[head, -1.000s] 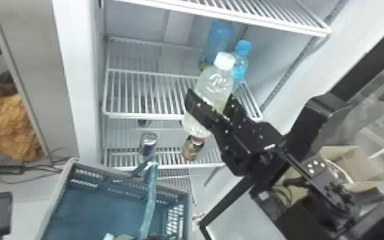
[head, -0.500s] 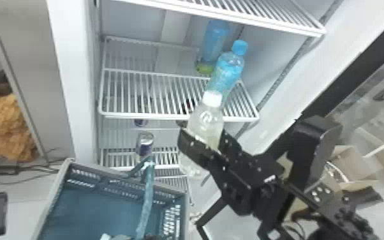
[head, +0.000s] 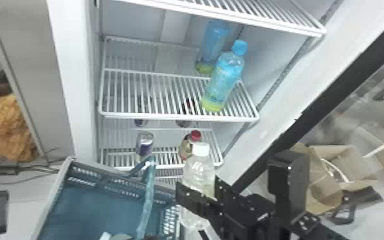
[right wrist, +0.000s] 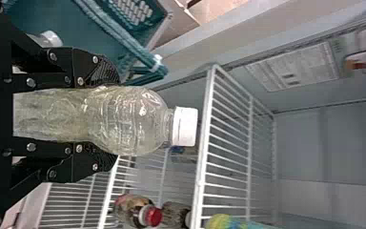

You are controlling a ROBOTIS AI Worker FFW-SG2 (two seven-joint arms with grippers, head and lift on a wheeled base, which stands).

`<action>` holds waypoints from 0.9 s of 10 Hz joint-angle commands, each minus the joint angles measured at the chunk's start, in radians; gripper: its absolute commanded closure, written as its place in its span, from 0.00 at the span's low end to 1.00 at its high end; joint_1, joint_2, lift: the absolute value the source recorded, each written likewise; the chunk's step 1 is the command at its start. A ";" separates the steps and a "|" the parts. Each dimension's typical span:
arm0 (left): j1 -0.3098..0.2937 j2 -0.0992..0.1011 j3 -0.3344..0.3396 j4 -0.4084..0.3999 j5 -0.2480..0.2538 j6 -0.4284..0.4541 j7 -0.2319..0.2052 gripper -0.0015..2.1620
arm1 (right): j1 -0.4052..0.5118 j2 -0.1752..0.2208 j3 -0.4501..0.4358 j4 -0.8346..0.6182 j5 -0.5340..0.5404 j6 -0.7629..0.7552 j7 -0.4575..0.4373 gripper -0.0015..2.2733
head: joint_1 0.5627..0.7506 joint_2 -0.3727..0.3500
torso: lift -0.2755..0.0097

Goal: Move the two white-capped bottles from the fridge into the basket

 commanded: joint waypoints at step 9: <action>0.000 -0.004 0.005 0.000 -0.002 0.001 -0.002 0.55 | -0.152 -0.003 0.024 0.171 0.030 0.183 0.137 0.25 | 0.70 0.03 | 0.97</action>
